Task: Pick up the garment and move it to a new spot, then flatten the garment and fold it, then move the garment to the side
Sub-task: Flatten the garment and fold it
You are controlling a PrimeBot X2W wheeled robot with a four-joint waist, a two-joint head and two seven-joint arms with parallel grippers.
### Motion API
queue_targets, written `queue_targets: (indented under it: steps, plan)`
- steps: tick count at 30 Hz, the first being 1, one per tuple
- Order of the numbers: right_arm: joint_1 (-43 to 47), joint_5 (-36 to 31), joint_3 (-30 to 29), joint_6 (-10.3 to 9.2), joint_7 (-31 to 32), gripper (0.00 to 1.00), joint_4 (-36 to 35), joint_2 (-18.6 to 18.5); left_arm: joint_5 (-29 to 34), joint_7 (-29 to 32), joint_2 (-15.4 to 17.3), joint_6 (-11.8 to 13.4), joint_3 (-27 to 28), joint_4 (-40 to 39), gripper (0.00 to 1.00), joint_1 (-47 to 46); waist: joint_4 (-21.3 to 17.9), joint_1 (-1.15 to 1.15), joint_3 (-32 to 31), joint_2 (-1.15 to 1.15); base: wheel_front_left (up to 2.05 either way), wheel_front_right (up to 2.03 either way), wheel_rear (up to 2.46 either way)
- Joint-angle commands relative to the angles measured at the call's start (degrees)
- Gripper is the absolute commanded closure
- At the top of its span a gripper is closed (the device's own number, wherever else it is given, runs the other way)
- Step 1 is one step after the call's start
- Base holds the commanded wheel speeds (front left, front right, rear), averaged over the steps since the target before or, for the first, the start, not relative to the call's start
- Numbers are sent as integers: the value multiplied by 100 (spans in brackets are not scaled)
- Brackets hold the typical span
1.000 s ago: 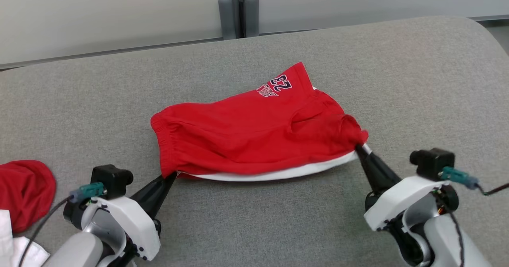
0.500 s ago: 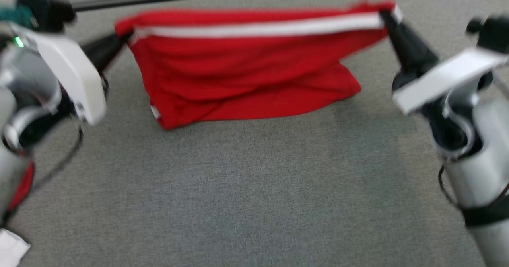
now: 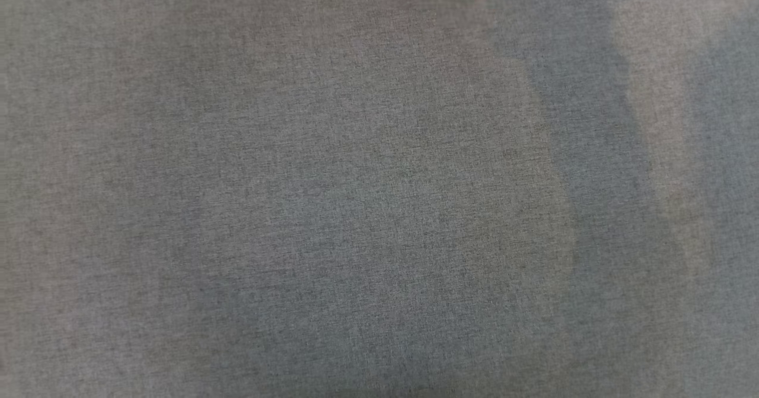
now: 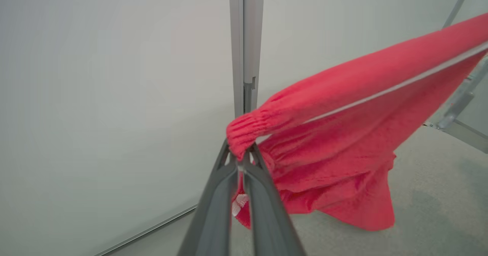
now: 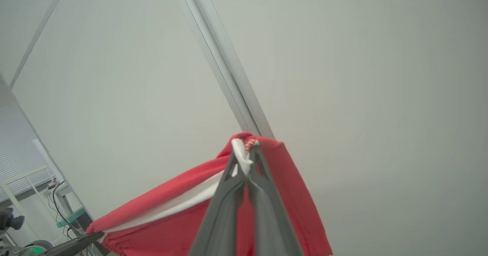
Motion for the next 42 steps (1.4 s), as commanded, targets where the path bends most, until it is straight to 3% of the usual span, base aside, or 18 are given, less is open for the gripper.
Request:
queue_targets:
  steps: [1,9,23,36,42]
  plan:
    - [-224,79,-15,-4,-125,100,103,-128,-88,-92,37,6,-38,182,100,-221,27,0,-71,0,0,0,0]
    - [-379,305,589,-8,-165,100,418,-391,-725,-448,-68,6,-578,570,100,-289,73,0,-188,0,0,0,0]
    - [1932,1125,2226,-5,139,100,-82,-901,-2066,-1040,470,5,-1909,-45,100,2168,-65,0,-636,0,0,0,0]
    - [3805,1790,3384,-2,1244,100,-809,-1656,-3028,-353,1059,23,-2745,-1107,100,4307,-178,0,-2171,0,0,0,0]
    - [4619,2154,3621,-2,1967,100,-1763,-2374,-3290,-162,1470,394,-3045,-2129,100,5140,-194,0,-2668,0,0,0,0]
